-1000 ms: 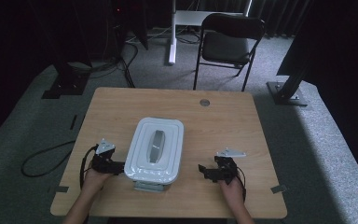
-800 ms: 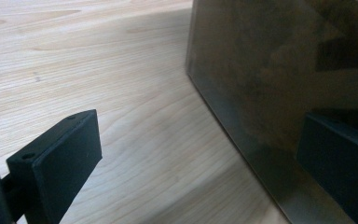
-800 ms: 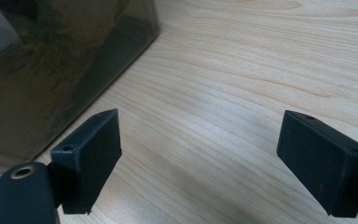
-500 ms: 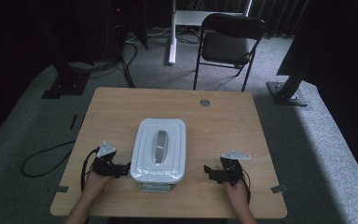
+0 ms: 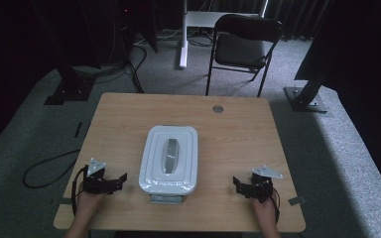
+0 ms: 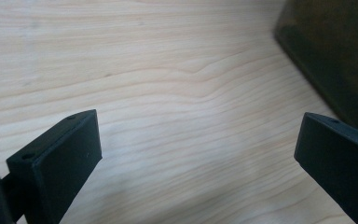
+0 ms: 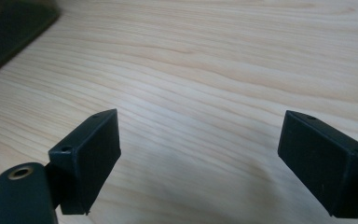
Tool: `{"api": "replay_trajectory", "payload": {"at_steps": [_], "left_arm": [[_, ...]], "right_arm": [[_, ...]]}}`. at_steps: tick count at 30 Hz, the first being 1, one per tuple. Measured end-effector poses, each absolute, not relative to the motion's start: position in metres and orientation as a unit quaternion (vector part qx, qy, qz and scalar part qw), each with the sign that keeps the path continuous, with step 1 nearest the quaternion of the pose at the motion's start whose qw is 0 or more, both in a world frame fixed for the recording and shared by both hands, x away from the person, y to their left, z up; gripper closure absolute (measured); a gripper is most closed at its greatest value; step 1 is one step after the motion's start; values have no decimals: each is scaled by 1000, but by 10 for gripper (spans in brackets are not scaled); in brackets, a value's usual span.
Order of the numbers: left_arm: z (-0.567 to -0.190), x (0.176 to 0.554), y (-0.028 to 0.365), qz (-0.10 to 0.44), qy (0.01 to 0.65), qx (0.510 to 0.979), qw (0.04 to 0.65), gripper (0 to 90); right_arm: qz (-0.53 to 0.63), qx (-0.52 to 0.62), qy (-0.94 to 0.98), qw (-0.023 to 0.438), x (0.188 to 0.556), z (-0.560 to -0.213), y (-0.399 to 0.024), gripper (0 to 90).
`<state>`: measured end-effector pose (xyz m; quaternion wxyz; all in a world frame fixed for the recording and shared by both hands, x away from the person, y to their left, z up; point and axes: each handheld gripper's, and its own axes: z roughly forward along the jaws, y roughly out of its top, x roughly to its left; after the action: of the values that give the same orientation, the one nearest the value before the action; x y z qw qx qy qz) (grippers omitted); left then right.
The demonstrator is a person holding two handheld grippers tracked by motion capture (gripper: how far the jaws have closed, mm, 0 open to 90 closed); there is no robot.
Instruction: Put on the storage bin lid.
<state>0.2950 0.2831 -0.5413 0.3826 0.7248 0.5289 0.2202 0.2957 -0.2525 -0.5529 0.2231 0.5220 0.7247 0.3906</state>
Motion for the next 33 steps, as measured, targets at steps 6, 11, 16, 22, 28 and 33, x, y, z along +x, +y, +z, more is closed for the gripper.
{"api": "replay_trajectory", "payload": {"at_steps": [6,11,16,22,28,33], "left_arm": [[-544,287,296,233,548,711,374,13],[-546,281,304,244,561,702,364,13],[-549,274,316,260,589,680,352,13],[-550,269,320,286,608,662,333,13],[-552,270,325,299,623,651,315,13],[-551,270,328,314,627,640,315,13]], "right_arm": [[379,544,710,239,285,-555,-274,122],[365,562,699,250,278,-556,-286,122],[344,586,681,273,272,-557,-303,122],[324,608,666,286,268,-559,-315,123],[322,627,651,282,268,-560,-325,123],[330,632,643,281,272,-560,-331,123]]}}
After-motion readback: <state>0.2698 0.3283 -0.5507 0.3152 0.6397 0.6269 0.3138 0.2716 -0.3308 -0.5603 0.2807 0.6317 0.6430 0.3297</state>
